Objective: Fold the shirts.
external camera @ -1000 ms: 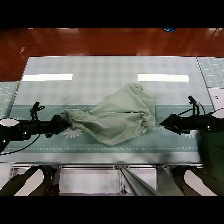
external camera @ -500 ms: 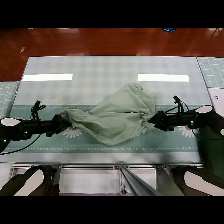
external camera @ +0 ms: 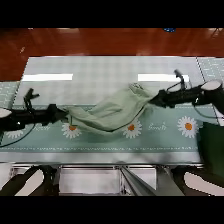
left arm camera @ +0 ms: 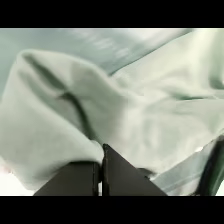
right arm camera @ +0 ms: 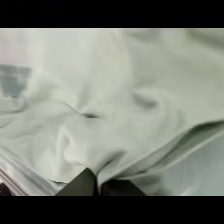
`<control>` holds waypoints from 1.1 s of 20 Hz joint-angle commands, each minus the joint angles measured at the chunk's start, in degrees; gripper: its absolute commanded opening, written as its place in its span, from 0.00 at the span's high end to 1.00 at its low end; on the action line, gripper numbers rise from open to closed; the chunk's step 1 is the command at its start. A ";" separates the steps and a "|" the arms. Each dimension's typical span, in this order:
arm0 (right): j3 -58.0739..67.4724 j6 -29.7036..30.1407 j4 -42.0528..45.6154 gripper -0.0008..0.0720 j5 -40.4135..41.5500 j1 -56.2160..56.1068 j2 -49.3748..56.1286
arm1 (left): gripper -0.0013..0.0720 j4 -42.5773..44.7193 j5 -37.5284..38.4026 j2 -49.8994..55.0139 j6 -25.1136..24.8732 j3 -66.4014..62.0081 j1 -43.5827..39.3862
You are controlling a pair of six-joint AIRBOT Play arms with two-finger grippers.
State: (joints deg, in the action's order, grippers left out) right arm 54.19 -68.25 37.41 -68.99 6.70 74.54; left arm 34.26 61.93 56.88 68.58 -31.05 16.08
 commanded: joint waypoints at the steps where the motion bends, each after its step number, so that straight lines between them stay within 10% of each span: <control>1: 18.27 -4.26 4.39 0.95 -4.15 0.04 -5.31 | 0.96 -6.05 2.36 -2.89 0.07 -14.01 0.02; 7: 46.95 -9.11 15.43 0.95 -4.66 0.04 -17.11 | 0.96 -9.90 1.51 -9.05 2.97 -45.68 2.99; 14: 49.07 -11.02 23.52 0.95 -4.92 0.04 -34.47 | 0.96 -9.40 -0.39 -18.25 5.22 -68.76 13.57; 22: 43.93 -22.08 42.27 0.95 -21.51 0.00 -45.86 | 0.96 22.40 8.00 -33.18 13.88 -68.04 11.06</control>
State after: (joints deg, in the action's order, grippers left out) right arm 101.36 -85.43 71.53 -84.05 6.70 32.38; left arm 41.93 66.26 28.05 77.87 -99.46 29.34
